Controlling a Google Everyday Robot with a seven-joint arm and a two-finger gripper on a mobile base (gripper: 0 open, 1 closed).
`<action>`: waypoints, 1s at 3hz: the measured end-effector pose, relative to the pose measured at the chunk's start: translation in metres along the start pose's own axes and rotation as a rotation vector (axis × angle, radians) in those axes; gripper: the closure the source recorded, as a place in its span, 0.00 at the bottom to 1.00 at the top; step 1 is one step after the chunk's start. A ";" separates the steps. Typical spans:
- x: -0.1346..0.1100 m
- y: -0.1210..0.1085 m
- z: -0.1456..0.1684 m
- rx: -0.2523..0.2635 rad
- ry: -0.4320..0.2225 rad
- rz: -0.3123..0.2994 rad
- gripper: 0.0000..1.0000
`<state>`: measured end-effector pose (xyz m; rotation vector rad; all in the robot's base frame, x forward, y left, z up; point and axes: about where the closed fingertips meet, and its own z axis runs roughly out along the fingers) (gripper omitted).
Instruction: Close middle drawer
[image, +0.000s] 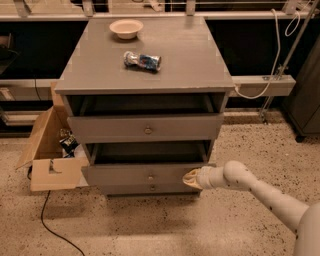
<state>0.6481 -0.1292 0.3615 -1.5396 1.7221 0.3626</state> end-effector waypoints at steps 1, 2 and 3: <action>0.008 -0.023 -0.001 0.081 -0.020 0.008 1.00; 0.015 -0.043 -0.001 0.139 -0.035 0.018 1.00; 0.023 -0.063 0.001 0.178 -0.046 0.038 1.00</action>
Offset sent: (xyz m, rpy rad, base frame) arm 0.0653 -0.0390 0.0073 0.0649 -0.1468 -0.1622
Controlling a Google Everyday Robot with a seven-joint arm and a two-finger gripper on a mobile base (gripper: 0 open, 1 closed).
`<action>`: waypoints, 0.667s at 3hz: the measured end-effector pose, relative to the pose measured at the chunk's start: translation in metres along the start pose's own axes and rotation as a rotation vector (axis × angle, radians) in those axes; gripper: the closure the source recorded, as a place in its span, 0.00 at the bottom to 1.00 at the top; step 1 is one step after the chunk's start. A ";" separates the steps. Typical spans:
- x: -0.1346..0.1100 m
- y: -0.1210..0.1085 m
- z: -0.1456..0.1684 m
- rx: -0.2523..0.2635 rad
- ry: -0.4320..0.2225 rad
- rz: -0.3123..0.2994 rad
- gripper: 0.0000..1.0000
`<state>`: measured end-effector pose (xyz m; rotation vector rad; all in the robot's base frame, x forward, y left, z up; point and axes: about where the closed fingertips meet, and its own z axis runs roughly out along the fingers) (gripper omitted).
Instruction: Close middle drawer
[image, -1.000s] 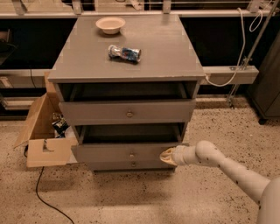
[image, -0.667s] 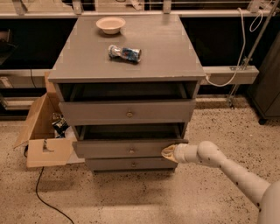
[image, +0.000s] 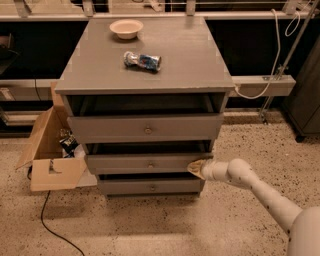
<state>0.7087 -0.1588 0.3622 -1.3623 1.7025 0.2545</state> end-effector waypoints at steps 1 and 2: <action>0.006 -0.010 0.004 0.012 -0.003 0.018 1.00; 0.010 -0.014 0.004 0.012 -0.008 0.033 1.00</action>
Offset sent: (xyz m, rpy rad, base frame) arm 0.0186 -0.0214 -0.0038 0.0350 0.0162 -0.0423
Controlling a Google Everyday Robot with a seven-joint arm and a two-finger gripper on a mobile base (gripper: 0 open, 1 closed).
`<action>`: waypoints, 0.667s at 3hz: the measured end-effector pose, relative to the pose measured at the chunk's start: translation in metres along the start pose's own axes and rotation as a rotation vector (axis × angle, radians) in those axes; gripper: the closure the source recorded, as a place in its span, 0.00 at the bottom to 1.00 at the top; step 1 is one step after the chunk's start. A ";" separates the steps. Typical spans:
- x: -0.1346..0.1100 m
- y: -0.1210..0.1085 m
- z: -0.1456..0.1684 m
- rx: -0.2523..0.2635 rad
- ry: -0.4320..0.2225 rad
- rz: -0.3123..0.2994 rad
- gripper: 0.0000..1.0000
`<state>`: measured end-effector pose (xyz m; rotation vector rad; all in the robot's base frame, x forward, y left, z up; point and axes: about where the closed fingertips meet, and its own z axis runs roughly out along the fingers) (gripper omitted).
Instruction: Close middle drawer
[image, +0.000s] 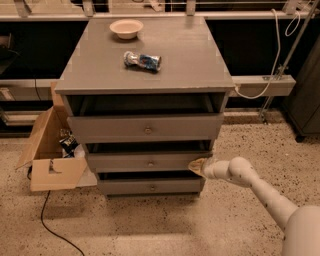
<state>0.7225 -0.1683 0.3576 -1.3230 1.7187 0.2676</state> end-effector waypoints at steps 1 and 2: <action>-0.008 0.012 -0.019 -0.041 -0.026 -0.013 1.00; -0.019 0.041 -0.062 -0.122 -0.049 -0.003 1.00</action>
Offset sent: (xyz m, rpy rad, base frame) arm -0.1337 -0.0297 0.0653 0.0676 0.1259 0.1918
